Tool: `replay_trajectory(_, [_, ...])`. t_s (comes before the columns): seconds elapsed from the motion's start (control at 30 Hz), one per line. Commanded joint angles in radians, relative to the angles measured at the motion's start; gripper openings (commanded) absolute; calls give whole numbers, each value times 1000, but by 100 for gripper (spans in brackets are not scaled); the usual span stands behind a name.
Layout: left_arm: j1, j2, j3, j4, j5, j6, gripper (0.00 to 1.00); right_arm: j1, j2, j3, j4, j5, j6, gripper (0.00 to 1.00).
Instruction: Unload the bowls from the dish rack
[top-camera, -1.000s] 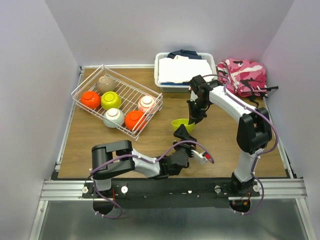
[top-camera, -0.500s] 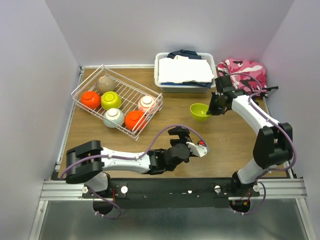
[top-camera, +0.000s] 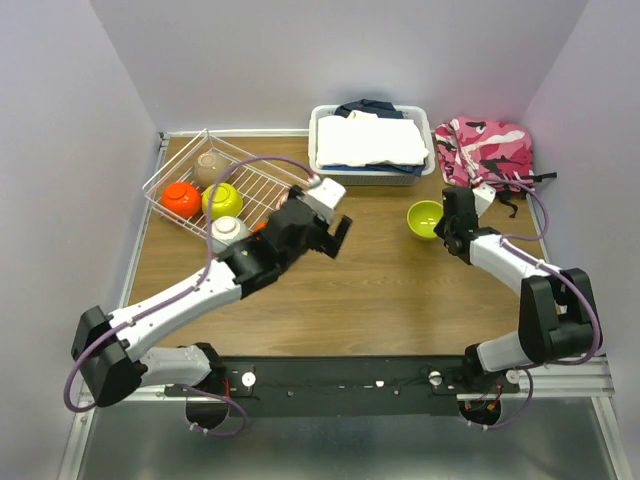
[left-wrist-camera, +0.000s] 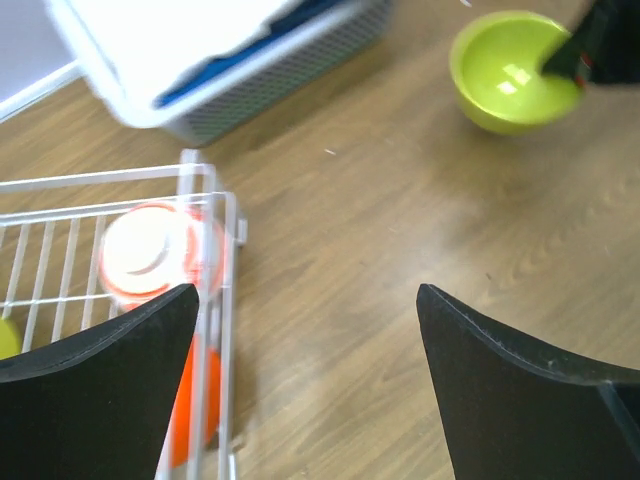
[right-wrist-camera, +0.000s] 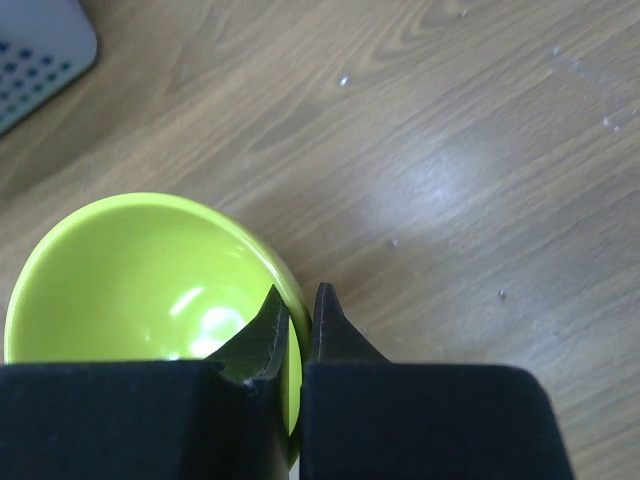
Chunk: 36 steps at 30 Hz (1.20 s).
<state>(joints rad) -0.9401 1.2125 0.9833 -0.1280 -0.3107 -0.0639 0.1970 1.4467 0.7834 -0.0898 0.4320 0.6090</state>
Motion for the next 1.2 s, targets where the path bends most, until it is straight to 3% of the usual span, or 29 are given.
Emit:
replay_trajectory(0.0, [171,-56,54,-142,130,-119,99,-42,29,-33,257,91,40,1])
replay_trajectory(0.27, [359,-94,-55,-94,72,-218,99,-94,121,-53,274,13,94,4])
replay_trajectory(0.37, [379,-88,-51,-101,18,-214,99,-94,123,-64,266,-2,98,18])
replay_trajectory(0.4, [383,-88,-49,-104,7,-214,99,-96,119,-68,268,-10,97,31])
replay_trajectory(0.47, [392,-84,-49,-110,-2,-221,99,-94,109,-79,263,-24,97,39])
replay_trajectory(0.5, [396,-80,-49,-111,-11,-224,99,-94,103,-85,263,-27,89,50])
replay_trajectory(0.57, [402,-77,-49,-116,-21,-228,99,-94,78,-98,259,-35,81,59])
replay_trajectory(0.6, [402,-74,-49,-116,-24,-229,99,-96,67,-102,259,-39,66,69])
replay_trajectory(0.83, [417,-47,-41,-137,-60,-255,99,-94,-89,-98,167,-56,11,95])
replay_trajectory(0.93, [434,-31,-38,-147,-62,-274,99,-94,-188,-90,116,-88,-14,100])
replay_trajectory(1.17, [460,30,-9,-218,-56,-342,99,-94,-374,-59,-19,-209,-61,100])
